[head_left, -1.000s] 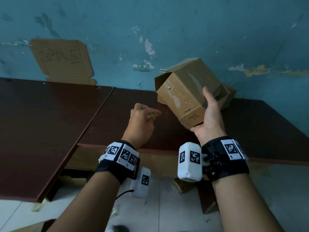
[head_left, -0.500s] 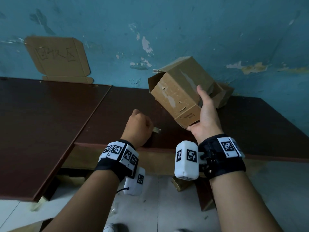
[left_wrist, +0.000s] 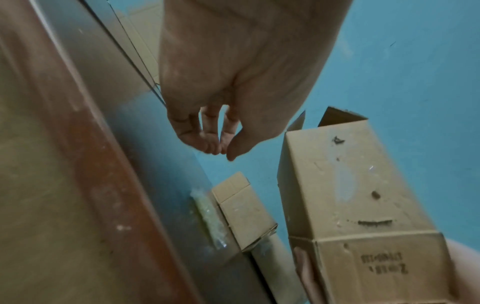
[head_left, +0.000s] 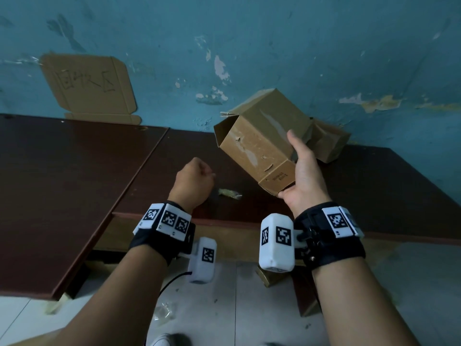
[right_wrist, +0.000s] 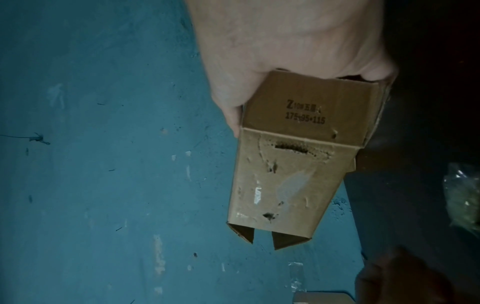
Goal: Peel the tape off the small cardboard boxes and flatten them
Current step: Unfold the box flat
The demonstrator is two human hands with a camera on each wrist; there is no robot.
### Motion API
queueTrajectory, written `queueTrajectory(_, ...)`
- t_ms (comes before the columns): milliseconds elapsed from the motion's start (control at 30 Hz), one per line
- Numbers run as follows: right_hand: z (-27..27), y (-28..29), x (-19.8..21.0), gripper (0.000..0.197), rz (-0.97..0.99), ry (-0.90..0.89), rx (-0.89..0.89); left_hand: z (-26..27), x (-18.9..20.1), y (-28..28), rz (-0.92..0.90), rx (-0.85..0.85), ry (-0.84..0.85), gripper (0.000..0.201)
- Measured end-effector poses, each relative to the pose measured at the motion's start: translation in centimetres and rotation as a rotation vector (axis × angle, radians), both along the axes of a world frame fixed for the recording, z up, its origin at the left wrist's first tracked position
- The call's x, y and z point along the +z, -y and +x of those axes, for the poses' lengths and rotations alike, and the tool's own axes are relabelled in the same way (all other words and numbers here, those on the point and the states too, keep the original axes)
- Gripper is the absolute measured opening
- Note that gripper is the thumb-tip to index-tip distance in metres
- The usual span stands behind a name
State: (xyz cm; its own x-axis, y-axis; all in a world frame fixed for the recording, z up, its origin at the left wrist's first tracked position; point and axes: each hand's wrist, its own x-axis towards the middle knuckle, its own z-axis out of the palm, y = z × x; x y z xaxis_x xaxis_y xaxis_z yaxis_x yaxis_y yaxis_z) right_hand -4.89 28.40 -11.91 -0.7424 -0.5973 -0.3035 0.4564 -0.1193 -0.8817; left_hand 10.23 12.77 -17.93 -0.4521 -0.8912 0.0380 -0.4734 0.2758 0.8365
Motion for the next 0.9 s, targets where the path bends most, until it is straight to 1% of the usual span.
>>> queueTrajectory(33,0.0,0.0,0.0,0.050,0.005,-0.008,-0.002,0.1,0.2,0.1,0.004,0.043,-0.068,0.005)
queueTrajectory(67,0.0,0.1,-0.1,0.054,0.010,-0.019,0.001,0.1,0.3,0.4,0.032,0.078,-0.176,0.013)
queueTrajectory(100,0.0,0.1,-0.1,0.055,0.016,-0.035,0.007,0.1,0.6,0.5,0.092,0.099,-0.328,0.021)
queueTrajectory(167,0.0,0.3,-0.2,0.050,0.027,-0.071,0.031,0.2,1.7,0.0,0.260,0.100,-0.635,0.038)
queueTrajectory(200,0.0,0.3,-0.3,0.050,0.029,-0.086,0.046,0.2,2.2,-0.3,0.333,0.095,-0.739,0.044)
queueTrajectory(233,0.0,0.4,-0.4,0.050,0.033,-0.101,0.060,0.4,2.8,-0.6,0.387,0.083,-0.801,0.048)
queueTrajectory(300,0.2,0.4,-0.5,0.047,0.040,-0.137,0.077,0.7,3.7,-1.1,0.429,0.023,-0.829,0.053)
queueTrajectory(367,0.3,0.6,-0.7,0.042,0.044,-0.184,0.091,0.9,3.8,-1.2,0.423,-0.040,-0.800,0.053)
queueTrajectory(467,0.7,0.8,-0.7,0.039,0.049,-0.260,0.104,1.0,3.1,-0.9,0.338,-0.062,-0.726,0.038)
queueTrajectory(533,0.8,0.8,-0.7,0.034,0.043,-0.287,0.121,1.1,2.8,-0.8,0.317,-0.044,-0.735,0.032)
queueTrajectory(633,0.7,0.8,-0.6,0.031,0.006,-0.289,0.148,1.3,3.0,-1.0,0.370,-0.105,-0.772,0.041)
queueTrajectory(733,0.4,0.8,-0.7,0.034,-0.025,-0.289,0.146,1.6,3.6,-1.2,0.446,-0.179,-0.820,0.049)
queueTrajectory(833,0.2,0.9,-0.7,0.037,-0.063,-0.246,0.134,2.0,3.6,-1.1,0.476,-0.272,-0.868,0.057)
queueTrajectory(900,0.0,1.0,-0.8,0.043,-0.080,-0.215,0.123,2.1,3.6,-1.1,0.479,-0.329,-0.884,0.060)
